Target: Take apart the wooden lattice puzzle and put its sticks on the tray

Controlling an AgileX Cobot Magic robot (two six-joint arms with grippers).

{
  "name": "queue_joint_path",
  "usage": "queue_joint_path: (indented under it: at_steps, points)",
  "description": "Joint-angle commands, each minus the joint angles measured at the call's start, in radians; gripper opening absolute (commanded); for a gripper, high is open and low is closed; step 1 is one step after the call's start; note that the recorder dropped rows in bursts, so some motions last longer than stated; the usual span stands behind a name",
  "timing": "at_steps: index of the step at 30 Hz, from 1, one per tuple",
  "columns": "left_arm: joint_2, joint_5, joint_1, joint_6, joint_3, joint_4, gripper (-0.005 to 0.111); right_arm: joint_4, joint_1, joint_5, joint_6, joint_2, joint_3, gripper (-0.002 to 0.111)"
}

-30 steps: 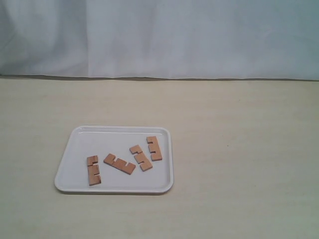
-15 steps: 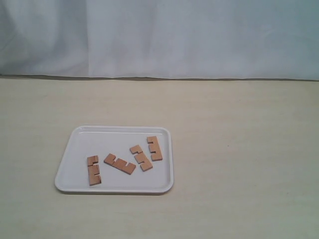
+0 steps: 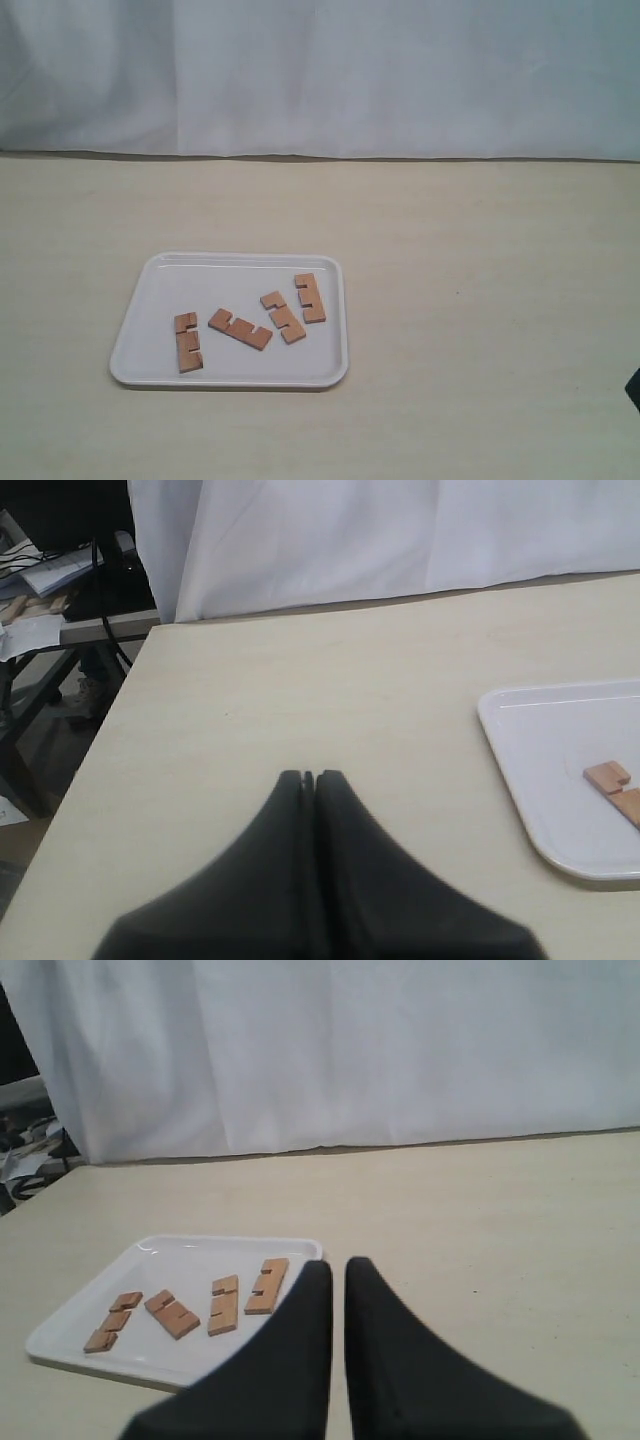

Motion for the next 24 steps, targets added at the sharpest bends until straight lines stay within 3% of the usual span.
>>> queue_joint_path:
  at_steps: [1, 9, 24]
  points:
    - [-0.002, -0.011, 0.0, -0.006, 0.003, -0.002, 0.0, -0.007, -0.014, 0.021, -0.054, -0.005, 0.002, 0.005]
    - [-0.002, -0.011, 0.0, -0.006, 0.003, -0.002, 0.0, 0.0, -0.335, 0.023, -0.078, -0.005, 0.002, 0.005]
    - [-0.002, -0.012, 0.0, -0.006, 0.003, -0.002, 0.0, -0.004, -0.36, 0.111, -0.087, -0.005, 0.002, 0.005]
